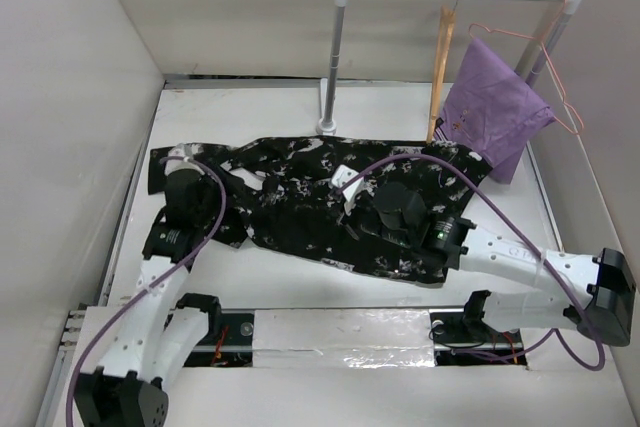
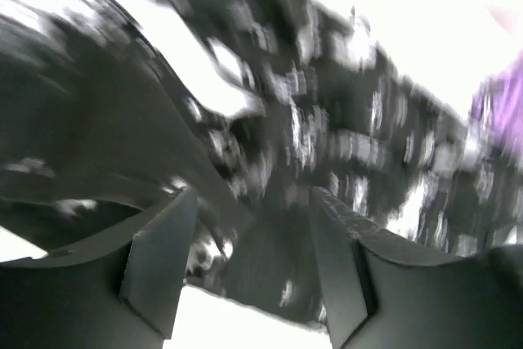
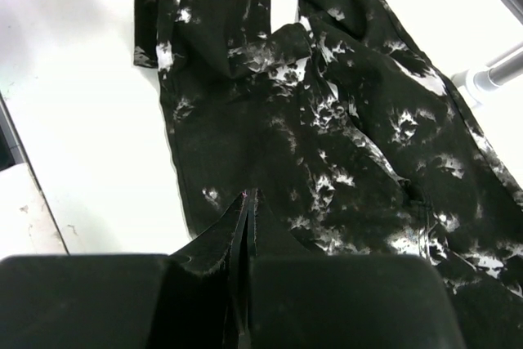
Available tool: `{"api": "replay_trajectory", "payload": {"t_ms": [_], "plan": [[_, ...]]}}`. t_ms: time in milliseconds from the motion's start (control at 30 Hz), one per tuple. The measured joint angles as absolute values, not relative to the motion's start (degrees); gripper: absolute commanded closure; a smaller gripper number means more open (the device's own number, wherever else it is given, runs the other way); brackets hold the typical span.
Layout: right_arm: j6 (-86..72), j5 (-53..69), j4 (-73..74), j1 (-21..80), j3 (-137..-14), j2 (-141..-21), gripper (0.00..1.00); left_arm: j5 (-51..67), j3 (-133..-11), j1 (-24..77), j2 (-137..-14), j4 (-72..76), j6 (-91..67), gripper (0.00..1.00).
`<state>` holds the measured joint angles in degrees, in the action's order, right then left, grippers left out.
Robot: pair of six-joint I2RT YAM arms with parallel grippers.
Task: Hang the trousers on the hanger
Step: Flatten out the trousers at the center of the board.
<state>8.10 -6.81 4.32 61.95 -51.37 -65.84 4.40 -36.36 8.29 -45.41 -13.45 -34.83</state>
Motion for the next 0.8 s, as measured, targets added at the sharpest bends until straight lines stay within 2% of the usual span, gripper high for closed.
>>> {"api": "replay_trajectory", "payload": {"t_ms": [100, 133, 233, 433, 633, 800], "plan": [[7.99, -6.48, 3.92, 61.78, -51.11, -66.13, 1.00, -4.40, -36.42, 6.61, -42.39, -13.47, -39.18, 0.27], [7.97, -6.37, 3.53, 61.56, -50.72, -66.13, 1.00, -6.98, -36.47, 5.74, -42.24, -13.52, -40.47, 0.15], [7.88, -6.00, 2.24, 60.84, -49.21, -66.13, 1.00, -12.36, -36.47, 2.22, -44.88, -13.67, -43.46, 0.07], [7.57, -6.02, 1.26, 59.53, -46.02, -65.69, 0.96, -14.33, -36.80, -7.53, -54.41, -14.96, -43.42, 0.09], [7.49, -6.46, 0.80, 59.53, -44.88, -62.08, 0.95, -9.56, -36.99, -20.01, -64.79, -14.59, -39.13, 0.13], [7.49, -6.46, -0.51, 59.53, -44.86, -60.99, 0.94, -5.26, -38.00, -20.95, -71.13, -14.59, -35.66, 0.14]]}}
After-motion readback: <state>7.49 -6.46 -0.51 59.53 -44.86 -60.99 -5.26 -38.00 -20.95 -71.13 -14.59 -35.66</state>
